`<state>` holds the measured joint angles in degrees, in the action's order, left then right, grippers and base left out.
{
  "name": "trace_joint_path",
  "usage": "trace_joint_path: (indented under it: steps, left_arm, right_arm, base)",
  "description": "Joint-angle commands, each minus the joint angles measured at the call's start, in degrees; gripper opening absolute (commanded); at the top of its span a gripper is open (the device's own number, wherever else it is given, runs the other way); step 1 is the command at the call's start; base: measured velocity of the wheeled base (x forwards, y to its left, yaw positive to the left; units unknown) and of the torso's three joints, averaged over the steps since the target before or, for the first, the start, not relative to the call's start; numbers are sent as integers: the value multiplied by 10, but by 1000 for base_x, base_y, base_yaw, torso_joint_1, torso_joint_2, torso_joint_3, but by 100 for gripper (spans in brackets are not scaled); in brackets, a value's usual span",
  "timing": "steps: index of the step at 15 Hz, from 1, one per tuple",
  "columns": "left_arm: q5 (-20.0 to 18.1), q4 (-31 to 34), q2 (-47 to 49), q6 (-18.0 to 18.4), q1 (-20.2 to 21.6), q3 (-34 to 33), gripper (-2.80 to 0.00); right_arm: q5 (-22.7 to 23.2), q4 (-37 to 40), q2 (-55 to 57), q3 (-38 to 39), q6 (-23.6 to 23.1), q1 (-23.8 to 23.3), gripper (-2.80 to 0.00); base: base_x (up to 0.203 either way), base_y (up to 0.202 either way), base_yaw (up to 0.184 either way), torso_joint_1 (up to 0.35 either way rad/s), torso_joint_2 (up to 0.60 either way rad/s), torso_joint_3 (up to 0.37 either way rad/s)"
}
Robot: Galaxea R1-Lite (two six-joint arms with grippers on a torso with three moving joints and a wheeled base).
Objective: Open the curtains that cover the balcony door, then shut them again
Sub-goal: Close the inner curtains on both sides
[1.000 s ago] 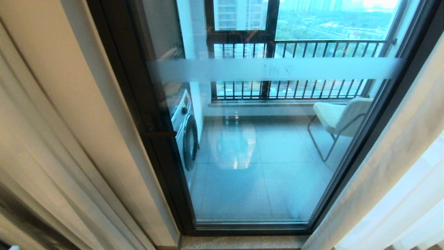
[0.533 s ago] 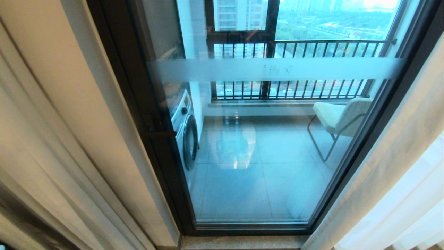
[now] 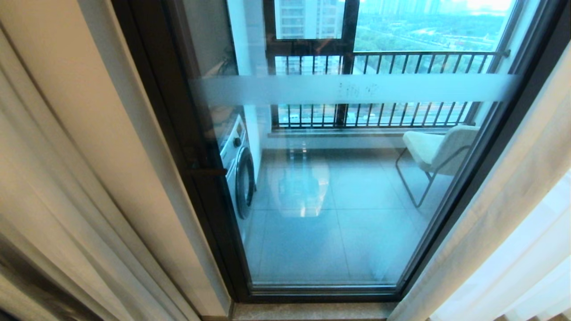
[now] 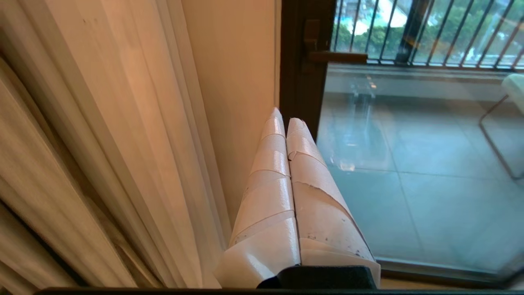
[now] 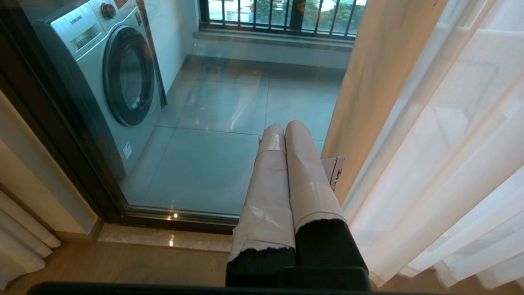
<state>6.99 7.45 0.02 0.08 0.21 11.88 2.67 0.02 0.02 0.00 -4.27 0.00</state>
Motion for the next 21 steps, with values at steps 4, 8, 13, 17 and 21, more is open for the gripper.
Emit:
trace_joint_path:
  steps: [4,8,13,17,21]
  left_arm:
    - [-1,135,1,-12,1,93,-280]
    - [-4,125,1,-12,1,111,-280]
    - [-30,128,1,-17,1,112,-280]
    - [-23,81,58,-23,0,128,-280]
    - [-22,-7,223,-40,19,192,-280]
  right_arm:
    - [1,0,0,0,0,0,-280]
    - [1,0,0,0,0,0,-280]
    - [1,0,0,0,0,0,-280]
    - [1,0,0,0,0,0,-280]
    - [1,0,0,0,0,0,-280]
  base:
    - [0,0,0,0,0,0]
    - [0,0,0,0,0,0]
    - [0,0,0,0,0,0]
    - [0,0,0,0,0,0]
    - [0,0,0,0,0,0]
